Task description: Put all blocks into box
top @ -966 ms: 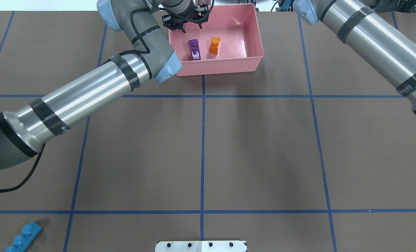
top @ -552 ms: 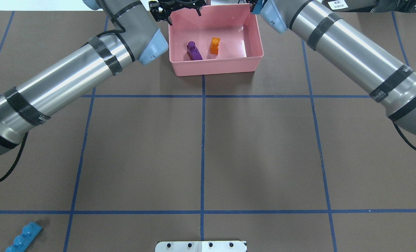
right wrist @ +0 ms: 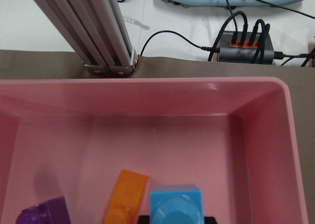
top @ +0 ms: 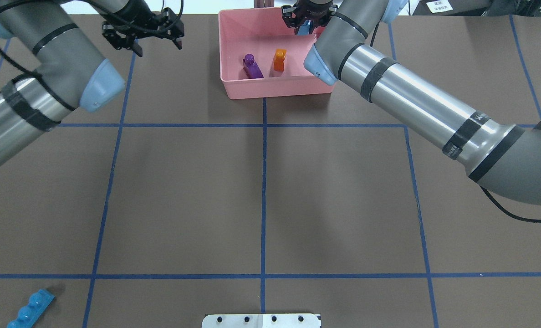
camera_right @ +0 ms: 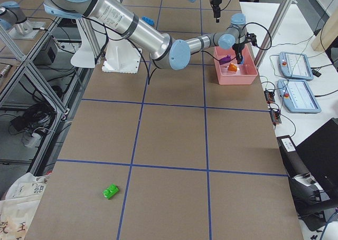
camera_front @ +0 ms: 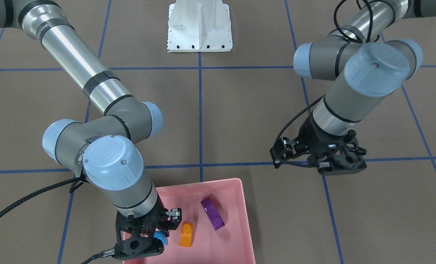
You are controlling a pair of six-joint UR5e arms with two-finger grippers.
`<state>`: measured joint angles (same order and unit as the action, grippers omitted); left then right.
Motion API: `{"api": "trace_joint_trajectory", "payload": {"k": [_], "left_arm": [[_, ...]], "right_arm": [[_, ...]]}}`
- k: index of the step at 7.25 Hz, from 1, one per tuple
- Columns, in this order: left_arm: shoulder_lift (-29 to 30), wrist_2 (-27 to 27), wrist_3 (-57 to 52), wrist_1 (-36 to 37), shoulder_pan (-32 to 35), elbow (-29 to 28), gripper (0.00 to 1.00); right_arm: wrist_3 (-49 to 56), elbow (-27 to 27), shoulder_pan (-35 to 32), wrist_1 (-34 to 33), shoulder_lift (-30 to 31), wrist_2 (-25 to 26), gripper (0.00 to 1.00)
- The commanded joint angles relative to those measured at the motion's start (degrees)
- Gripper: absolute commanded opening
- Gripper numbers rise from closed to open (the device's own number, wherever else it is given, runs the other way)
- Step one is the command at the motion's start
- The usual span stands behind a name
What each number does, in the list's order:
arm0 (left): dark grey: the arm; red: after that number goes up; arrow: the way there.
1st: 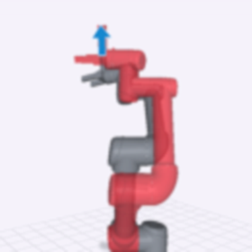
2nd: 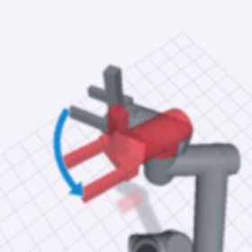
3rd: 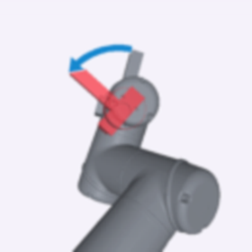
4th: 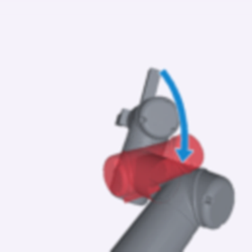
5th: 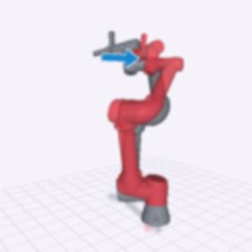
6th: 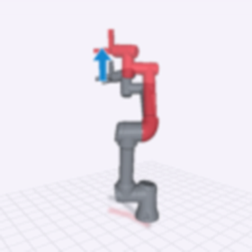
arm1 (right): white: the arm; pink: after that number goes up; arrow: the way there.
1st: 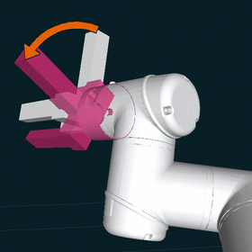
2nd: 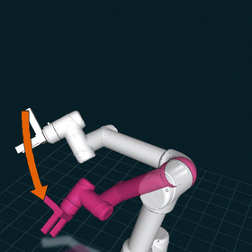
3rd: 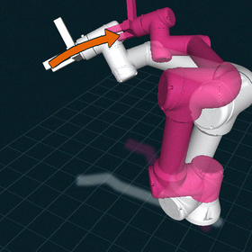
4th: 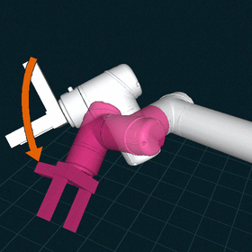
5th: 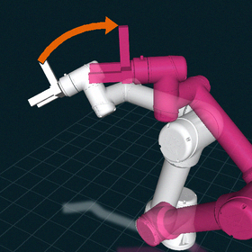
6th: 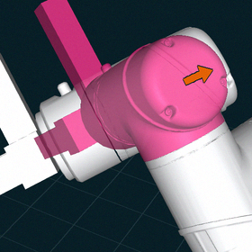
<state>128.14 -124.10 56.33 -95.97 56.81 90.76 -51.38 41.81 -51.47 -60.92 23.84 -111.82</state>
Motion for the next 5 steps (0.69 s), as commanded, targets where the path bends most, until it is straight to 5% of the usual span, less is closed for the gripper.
{"api": "trace_joint_trajectory", "payload": {"k": [1, 3, 5], "left_arm": [[-18.01, 0.18, -4.03, 4.82, -0.64, 17.01, 1.0], [-30.69, 0.44, -3.34, 4.65, -3.7, 28.09, 1.0], [-39.16, 8.49, 3.14, 4.56, -13.78, 37.43, 1.0]], "right_arm": [[-1.35, -0.15, 0.5, 0.37, -0.11, 0.38, 0.99], [-1.53, 2.38, -3.08, -0.85, -0.02, -6.7, 0.99], [-0.57, 14.98, -5.56, -20.86, 0.77, -10.96, 0.99]]}}
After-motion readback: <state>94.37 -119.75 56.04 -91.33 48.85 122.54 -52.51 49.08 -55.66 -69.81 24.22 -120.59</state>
